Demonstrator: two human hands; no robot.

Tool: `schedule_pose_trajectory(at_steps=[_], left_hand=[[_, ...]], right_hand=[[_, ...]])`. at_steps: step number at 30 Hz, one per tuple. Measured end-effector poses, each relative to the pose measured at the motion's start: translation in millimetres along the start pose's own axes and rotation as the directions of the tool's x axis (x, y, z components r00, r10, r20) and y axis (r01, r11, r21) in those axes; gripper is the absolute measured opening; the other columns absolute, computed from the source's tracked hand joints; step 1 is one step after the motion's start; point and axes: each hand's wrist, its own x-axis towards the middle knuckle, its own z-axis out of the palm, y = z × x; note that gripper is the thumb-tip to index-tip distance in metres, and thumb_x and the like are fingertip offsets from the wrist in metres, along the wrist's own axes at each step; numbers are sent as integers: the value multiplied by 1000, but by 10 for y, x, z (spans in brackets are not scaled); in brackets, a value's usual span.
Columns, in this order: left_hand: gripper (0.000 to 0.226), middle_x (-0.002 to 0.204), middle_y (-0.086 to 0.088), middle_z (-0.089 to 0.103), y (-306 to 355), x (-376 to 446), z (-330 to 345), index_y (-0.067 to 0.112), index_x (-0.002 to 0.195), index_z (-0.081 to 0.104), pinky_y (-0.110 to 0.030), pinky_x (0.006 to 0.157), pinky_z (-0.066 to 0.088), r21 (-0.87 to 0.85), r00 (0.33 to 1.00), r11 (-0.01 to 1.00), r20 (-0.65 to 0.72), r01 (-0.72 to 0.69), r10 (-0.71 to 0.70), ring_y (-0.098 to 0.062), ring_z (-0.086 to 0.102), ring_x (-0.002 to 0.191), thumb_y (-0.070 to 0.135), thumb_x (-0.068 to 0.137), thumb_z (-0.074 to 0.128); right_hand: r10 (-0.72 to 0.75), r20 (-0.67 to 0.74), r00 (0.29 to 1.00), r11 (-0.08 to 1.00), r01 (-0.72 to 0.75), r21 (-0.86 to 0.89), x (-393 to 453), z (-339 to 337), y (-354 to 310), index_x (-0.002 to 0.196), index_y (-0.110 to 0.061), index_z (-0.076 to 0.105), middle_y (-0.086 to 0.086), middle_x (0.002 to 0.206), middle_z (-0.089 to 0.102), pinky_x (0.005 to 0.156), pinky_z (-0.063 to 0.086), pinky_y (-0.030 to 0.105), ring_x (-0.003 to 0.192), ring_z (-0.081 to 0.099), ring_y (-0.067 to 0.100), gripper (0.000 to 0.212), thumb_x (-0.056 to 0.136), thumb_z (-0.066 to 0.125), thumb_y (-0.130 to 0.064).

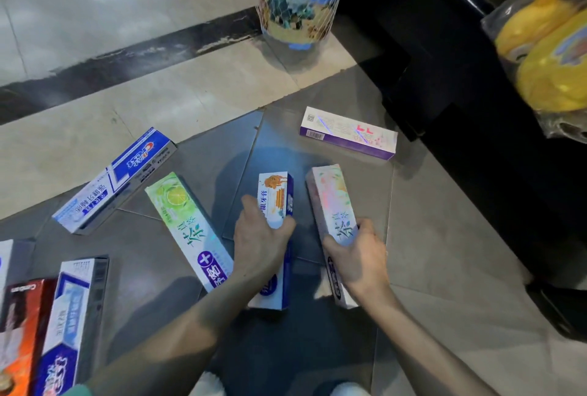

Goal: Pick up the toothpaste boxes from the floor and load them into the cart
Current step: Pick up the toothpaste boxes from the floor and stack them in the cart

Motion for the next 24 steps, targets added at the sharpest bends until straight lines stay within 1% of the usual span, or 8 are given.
schedule_pose_trajectory(at_steps=[3, 5, 8, 13, 16, 20, 22, 24], left_hand=[[40, 105, 6, 62, -6, 2, -73, 25, 112, 38, -37, 81, 53, -58, 998, 998, 64, -6, 10, -16, 66, 92, 39, 91, 69], [43, 107, 8, 63, 7, -1, -111, 30, 120, 37, -30, 74, 54, -140, 991, 990, 134, 26, -7, -10, 67, 91, 39, 92, 69], [41, 111, 5, 66, 145, -6, -169, 31, 125, 43, -26, 74, 52, -293, 987, 954, 160, 58, -11, -8, 69, 94, 34, 93, 69], [46, 109, 9, 62, 789, -148, -619, 30, 133, 39, -28, 72, 57, -383, 977, 922, 171, -54, 129, -4, 71, 85, 35, 95, 65], [44, 106, 7, 66, 1394, -364, -1113, 38, 131, 38, -30, 69, 61, -426, 975, 904, 181, -41, 129, -11, 74, 81, 41, 95, 65], [56, 102, -2, 76, 2399, -826, -2007, 44, 130, 40, -48, 72, 61, -545, 974, 838, 184, -10, 131, -26, 76, 81, 50, 85, 73], [53, 104, -8, 76, 3003, -1164, -2525, 36, 131, 42, -44, 67, 60, -608, 968, 794, 202, 5, 148, -28, 75, 82, 40, 89, 74], [46, 113, -9, 73, 3640, -1560, -3085, 33, 129, 45, -47, 72, 61, -649, 960, 761, 205, -13, 192, -31, 75, 91, 33, 91, 71]], right_hand=[[36, 9, 999, 988, -37, 153, -23, -172, -8, 103, -14, 41, -2, 92, 61, 57, 43, 21, 75, 58, 13, 44, 83, 77, -29], [10, 3, 1000, 975, -11, 221, -42, -251, -49, 101, -15, 39, -7, 91, 62, 52, 42, 10, 74, 59, 2, 46, 83, 78, -30], [-37, 9, 999, 954, 33, 298, -70, -329, -171, 97, -26, 39, -7, 99, 69, 68, 54, 24, 83, 67, 5, 45, 80, 81, -34], [-136, 129, 982, 880, 60, 471, -374, -812, -697, 99, -29, 38, -6, 104, 66, 70, 60, 27, 86, 71, 4, 46, 83, 81, -25], [-211, 164, 964, 821, 84, 565, -695, -1413, -1208, 106, -24, 43, -9, 98, 69, 72, 60, 27, 89, 72, 6, 46, 82, 81, -14], [-288, 180, 940, 753, 107, 649, -1277, -2431, -2100, 117, -19, 45, -5, 101, 74, 77, 61, 36, 93, 74, 15, 48, 84, 80, -13], [-323, 156, 933, 740, 147, 656, -1618, -2958, -2569, 117, -19, 49, -5, 102, 75, 82, 60, 40, 96, 73, 18, 48, 82, 81, -12], [-364, 147, 920, 709, 171, 684, -2003, -3559, -3088, 120, -21, 51, -7, 103, 75, 80, 60, 34, 98, 72, 17, 50, 82, 80, -8]])
